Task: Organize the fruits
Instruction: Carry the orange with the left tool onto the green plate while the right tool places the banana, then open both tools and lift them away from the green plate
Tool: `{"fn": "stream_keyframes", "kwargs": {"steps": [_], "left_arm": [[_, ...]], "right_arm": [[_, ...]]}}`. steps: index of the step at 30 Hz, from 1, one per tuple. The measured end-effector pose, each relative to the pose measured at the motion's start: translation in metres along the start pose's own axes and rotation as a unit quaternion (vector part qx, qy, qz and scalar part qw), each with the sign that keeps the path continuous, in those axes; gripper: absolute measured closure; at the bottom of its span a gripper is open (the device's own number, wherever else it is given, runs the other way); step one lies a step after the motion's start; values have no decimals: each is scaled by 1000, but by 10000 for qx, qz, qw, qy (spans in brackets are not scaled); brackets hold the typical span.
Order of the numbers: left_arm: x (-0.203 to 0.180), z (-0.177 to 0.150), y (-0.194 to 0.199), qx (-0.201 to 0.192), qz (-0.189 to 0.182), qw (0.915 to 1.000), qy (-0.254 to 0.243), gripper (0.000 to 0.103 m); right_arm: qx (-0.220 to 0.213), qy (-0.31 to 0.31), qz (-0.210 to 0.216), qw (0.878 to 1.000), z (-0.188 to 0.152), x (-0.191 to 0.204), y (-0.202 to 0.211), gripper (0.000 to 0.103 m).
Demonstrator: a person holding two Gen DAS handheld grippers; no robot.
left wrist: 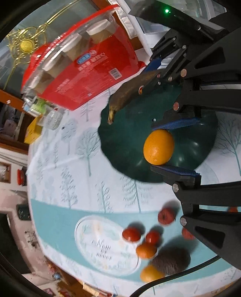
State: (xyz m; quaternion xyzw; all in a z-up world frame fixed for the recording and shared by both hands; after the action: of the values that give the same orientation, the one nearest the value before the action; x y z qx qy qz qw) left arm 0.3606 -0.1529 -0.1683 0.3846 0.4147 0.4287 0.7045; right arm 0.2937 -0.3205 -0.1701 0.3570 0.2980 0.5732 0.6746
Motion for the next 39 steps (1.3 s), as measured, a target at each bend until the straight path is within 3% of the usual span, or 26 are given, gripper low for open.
{"fn": "stream_keyframes", "kwargs": {"steps": [11, 16, 23, 29, 39], "left_arm": [[-14, -8, -49, 477, -213, 9986, -30, 68], [-14, -11, -48, 572, -253, 9980, 79, 67], [-16, -20, -15, 331, -149, 9993, 111, 47], [-20, -39, 18, 167, -87, 9997, 154, 47], [-22, -81, 76, -284, 63, 9987, 413, 40]], "right_arm": [[438, -174, 123, 9988, -11, -5, -29, 69], [317, -207, 138, 9992, -9, -4, -19, 68], [312, -426, 347, 9980, -9, -4, 8, 61], [221, -504, 446, 9975, -17, -6, 42, 51], [217, -503, 784, 9954, -44, -8, 89, 48]]}}
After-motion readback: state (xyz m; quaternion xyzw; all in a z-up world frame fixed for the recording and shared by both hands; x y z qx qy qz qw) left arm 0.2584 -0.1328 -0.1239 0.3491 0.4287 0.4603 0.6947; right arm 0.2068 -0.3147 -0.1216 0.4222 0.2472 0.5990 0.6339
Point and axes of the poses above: each gripper's, at about its wrist camera, not at the fingertips, and y roughly against the way its jaws point, x to its left, z to its top, the point moved 2 cm from there along -y, roughly the way its jaws point, and after that the axes turned 3 degrees about x, right-handed, at the moved point
